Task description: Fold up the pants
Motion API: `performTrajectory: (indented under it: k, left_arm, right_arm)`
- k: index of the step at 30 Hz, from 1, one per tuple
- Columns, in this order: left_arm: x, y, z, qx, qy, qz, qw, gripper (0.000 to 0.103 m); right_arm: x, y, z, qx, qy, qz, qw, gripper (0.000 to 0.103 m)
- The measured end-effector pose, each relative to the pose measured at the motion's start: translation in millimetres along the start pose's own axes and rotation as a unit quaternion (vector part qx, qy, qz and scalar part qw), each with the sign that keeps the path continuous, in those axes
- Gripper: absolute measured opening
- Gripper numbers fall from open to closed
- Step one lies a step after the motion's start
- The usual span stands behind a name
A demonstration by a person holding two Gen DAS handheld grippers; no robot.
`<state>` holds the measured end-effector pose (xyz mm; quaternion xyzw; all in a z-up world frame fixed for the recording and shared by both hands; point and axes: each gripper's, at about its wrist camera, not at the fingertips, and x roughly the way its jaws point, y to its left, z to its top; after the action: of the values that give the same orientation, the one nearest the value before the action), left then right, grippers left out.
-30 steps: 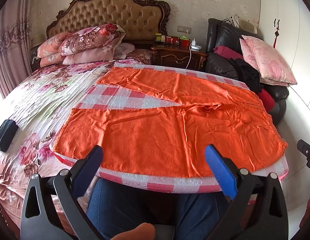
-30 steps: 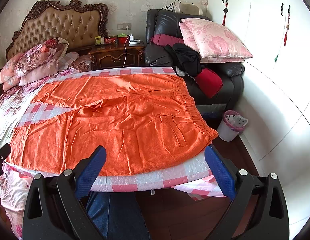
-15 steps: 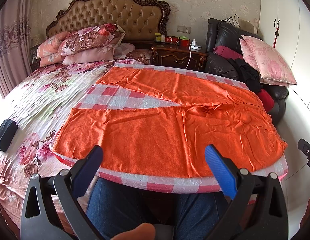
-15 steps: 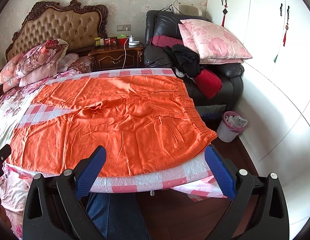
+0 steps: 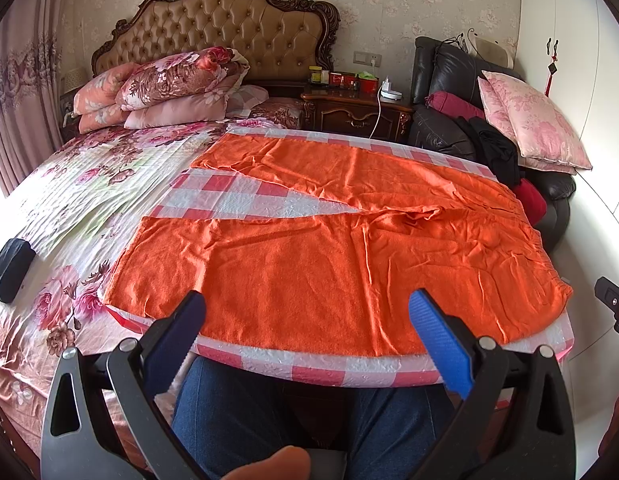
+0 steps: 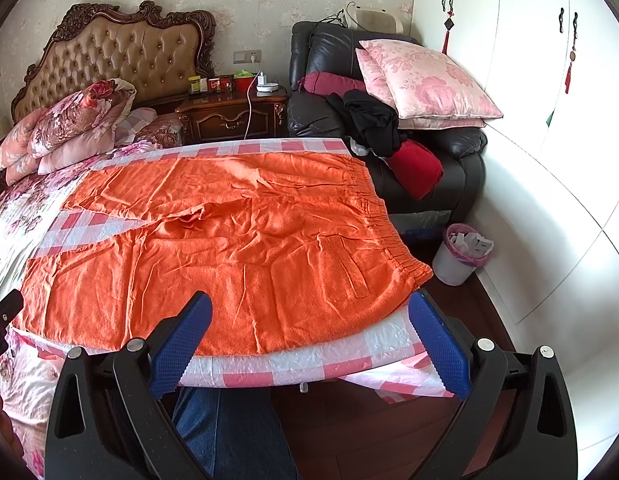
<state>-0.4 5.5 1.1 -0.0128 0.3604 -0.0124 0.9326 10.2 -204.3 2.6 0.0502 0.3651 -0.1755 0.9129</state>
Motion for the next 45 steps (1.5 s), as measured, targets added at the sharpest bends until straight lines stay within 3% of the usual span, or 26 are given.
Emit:
performTrajectory:
  k: [30, 34, 38, 40, 43, 45]
  left_arm:
    - [13.1, -3.7, -7.1, -0.003, 0.013, 0.006, 0.9999, 0.101]
    - [21.0, -3.0, -7.6, -0.002, 0.023, 0.006, 0.9997, 0.101]
    - [36.2, -4.3, -13.8, -0.002, 0.041, 0.002, 0.9992, 0.101]
    - [48.8, -6.6, -19.3, 0.002, 0.055, -0.001, 0.9985, 0.101]
    - [68.0, -5.9, -25.5, -0.002, 0.076, -0.018, 0.997, 0.101]
    - [82.4, -5.0, -28.9, -0.003, 0.088, -0.028, 0.9957, 0.101]
  right_arm:
    - [20.6, 0.2, -10.9, 0.001, 0.019, 0.0, 1.0, 0.096]
    - [32.0, -0.5, -13.5, 0.005, 0.03, 0.023, 0.999, 0.096]
    - [62.2, -17.3, 3.5, 0.028, 0.058, 0.076, 0.995, 0.096]
    - [88.6, -30.8, 22.3, 0.038, 0.078, 0.081, 0.993, 0.096]
    - [142.8, -49.5, 68.2, 0.02, 0.105, 0.073, 0.992, 0.096]
    - [195.7, -59.8, 104.9, 0.013, 0.148, 0.075, 0.986, 0.096]
